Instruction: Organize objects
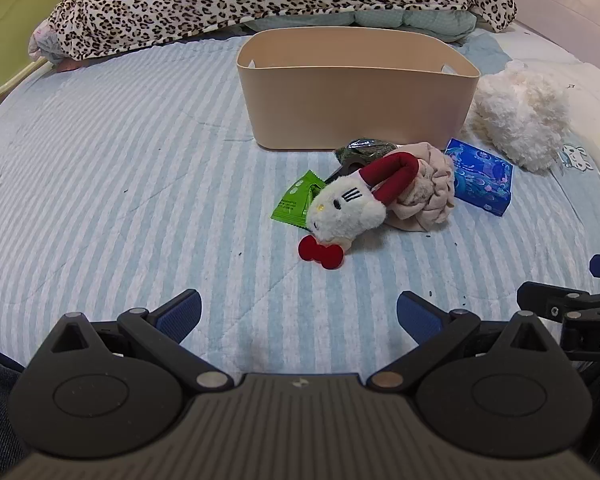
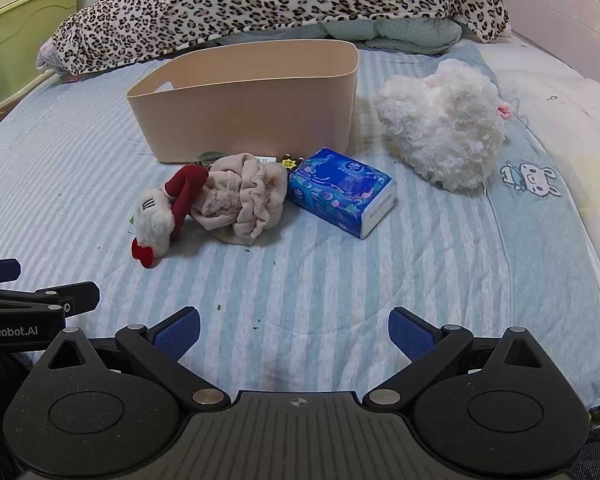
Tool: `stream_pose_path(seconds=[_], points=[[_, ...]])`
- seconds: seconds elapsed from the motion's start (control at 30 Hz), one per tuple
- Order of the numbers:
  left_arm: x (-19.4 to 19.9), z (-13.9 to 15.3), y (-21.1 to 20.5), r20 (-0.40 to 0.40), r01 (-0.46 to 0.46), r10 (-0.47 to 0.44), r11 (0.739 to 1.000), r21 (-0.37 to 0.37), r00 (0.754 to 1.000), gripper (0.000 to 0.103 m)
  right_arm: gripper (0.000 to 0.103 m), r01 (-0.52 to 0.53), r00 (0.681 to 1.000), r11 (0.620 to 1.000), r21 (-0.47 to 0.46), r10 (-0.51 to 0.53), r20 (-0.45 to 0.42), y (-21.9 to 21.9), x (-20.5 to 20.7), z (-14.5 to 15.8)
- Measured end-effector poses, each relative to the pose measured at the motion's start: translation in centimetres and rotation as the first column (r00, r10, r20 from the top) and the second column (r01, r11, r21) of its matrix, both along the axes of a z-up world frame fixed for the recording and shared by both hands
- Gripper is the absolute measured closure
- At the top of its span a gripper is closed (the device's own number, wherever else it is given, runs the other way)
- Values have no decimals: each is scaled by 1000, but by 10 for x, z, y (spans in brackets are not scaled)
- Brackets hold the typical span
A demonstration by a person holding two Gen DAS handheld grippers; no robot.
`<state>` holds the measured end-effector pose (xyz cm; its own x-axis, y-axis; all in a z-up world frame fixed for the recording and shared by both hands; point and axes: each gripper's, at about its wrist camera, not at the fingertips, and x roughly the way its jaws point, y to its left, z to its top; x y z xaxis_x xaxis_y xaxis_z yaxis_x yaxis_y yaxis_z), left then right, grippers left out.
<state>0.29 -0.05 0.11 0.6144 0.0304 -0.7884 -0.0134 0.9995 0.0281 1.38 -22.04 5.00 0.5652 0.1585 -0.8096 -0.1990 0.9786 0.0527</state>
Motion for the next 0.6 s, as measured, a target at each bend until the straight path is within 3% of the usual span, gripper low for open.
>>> stream_pose_path(seconds=[0.6], points=[[1, -1, 2, 1, -4, 4, 1000, -3, 1000, 0, 1, 0, 1000, 1000, 1, 0, -4, -1, 0, -4]])
